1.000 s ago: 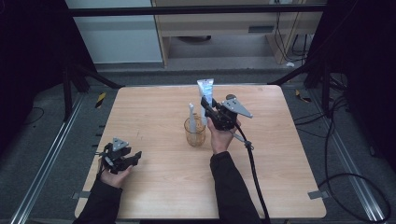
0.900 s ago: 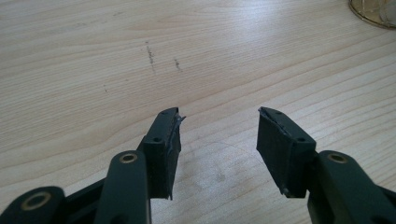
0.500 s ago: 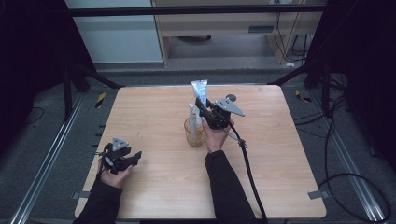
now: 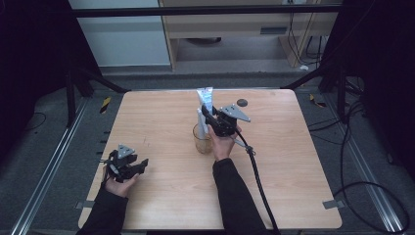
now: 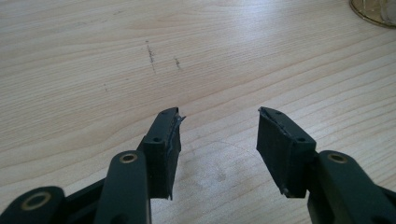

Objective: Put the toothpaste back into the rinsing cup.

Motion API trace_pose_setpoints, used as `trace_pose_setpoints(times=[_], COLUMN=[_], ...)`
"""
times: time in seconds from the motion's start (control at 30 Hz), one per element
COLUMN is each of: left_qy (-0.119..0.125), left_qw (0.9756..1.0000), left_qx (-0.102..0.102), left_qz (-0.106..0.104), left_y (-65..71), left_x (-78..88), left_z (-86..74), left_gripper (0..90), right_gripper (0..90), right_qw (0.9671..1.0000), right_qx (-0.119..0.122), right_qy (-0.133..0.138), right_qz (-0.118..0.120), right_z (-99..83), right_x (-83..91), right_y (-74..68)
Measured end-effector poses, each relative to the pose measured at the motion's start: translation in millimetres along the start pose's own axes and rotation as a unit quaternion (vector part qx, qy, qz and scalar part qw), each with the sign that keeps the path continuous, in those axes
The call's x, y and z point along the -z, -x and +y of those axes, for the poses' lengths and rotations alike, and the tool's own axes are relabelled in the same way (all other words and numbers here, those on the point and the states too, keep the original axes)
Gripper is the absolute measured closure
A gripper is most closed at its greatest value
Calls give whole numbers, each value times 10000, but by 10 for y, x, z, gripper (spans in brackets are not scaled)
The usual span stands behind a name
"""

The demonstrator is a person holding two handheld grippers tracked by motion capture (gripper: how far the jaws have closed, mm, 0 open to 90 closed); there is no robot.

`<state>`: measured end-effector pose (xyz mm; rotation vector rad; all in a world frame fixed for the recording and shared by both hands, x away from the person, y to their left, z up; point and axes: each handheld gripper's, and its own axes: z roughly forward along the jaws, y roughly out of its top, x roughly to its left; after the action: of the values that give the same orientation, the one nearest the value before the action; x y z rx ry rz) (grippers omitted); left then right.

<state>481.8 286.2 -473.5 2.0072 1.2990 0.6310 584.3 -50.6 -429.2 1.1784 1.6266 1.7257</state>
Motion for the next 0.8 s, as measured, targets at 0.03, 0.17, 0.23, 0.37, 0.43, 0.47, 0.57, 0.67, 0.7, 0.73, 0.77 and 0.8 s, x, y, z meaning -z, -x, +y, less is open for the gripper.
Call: trace_pose_setpoints(times=[0.03, 0.17, 0.23, 0.37, 0.43, 0.47, 0.57, 0.67, 0.7, 0.73, 0.77, 0.8], left_qy=[0, -2, -6, -7, 1, -3, -9, -4, -4, -1, 1, 1], left_qw=[10000, 10000, 10000, 10000, 10000, 10000, 10000, 10000, 10000, 10000, 10000, 10000], left_qx=[0, 1, -3, -12, -11, -13, -12, -8, -10, -11, -9, -11], left_qz=[0, 2, 4, 5, 5, 8, 13, 10, 11, 11, 12, 12], left_y=[-1, -1, 1, 3, 5, 4, 4, 2, 2, 3, 3, 4], left_x=[1, 0, -1, 0, 2, 1, -1, 2, 3, 4, 4, 3], left_z=[0, 0, 0, 0, 1, 0, 0, 0, 0, 0, 0, 0], left_gripper=[484, 484, 484, 484, 484, 484, 484, 484, 484, 484, 484, 484], right_gripper=[681, 674, 670, 664, 662, 661, 656, 648, 646, 643, 635, 621], right_qw=[10000, 9999, 9998, 9993, 9988, 9985, 9978, 9969, 9965, 9962, 9958, 9954], right_qx=[21, 83, 106, 101, 72, 98, 167, 219, 207, 239, 263, 264], right_qy=[-19, -118, -185, -363, -475, -531, -636, -751, -797, -819, -856, -896], right_qz=[0, -26, -16, -16, -26, -18, 40, 108, 136, 147, 167, 194], right_z=[-9, -32, -37, -48, -54, -58, -65, -68, -67, -68, -67, -64], right_x=[-7, -23, -22, -26, -25, -25, -21, -11, -6, 0, 9, 21], right_y=[-3, -11, -8, 22, 28, 31, 21, 5, 0, -3, -6, -8])
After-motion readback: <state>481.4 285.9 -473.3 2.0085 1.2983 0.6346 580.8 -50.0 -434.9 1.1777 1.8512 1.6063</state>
